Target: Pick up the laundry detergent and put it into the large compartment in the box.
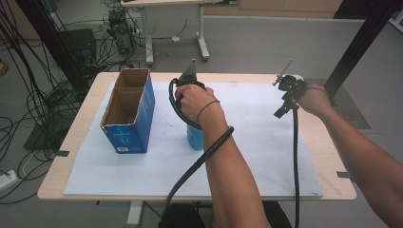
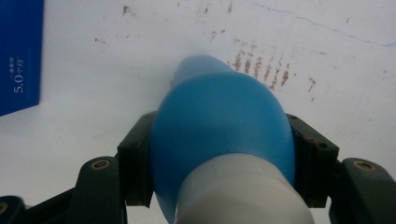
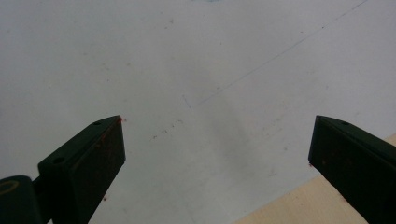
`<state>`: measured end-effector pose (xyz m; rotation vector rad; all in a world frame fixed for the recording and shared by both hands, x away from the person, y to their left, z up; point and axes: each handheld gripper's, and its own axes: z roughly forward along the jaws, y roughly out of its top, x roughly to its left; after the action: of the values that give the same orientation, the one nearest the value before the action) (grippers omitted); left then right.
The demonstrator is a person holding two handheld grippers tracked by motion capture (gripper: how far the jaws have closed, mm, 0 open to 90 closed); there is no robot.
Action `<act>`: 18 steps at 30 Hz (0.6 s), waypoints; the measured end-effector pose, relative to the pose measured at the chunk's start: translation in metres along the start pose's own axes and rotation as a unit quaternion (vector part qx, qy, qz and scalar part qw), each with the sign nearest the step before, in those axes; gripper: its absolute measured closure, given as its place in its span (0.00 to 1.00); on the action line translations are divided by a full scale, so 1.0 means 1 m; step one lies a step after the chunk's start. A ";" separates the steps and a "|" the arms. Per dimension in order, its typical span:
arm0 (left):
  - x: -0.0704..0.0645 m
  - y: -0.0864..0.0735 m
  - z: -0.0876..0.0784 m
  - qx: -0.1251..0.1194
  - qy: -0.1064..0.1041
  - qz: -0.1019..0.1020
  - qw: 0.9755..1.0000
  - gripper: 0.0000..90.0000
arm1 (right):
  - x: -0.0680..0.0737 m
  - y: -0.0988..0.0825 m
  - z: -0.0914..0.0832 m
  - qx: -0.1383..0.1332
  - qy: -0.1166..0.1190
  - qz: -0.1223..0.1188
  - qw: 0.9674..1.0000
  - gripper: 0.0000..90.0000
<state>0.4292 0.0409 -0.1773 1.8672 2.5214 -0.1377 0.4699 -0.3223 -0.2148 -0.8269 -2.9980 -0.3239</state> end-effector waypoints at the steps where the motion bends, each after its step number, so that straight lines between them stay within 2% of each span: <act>1: 0.000 0.000 0.000 -0.001 0.000 -0.002 1.000 0.41 | 0.000 0.000 0.000 0.000 0.000 -0.001 1.000 0.04; 18: -0.001 0.003 0.000 0.004 0.004 0.011 1.000 0.41 | -0.001 -0.002 0.001 -0.004 0.002 0.004 1.000 0.04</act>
<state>0.4318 0.0408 -0.1777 1.9021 2.5074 -0.1413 0.4694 -0.3243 -0.2161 -0.8379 -2.9914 -0.3355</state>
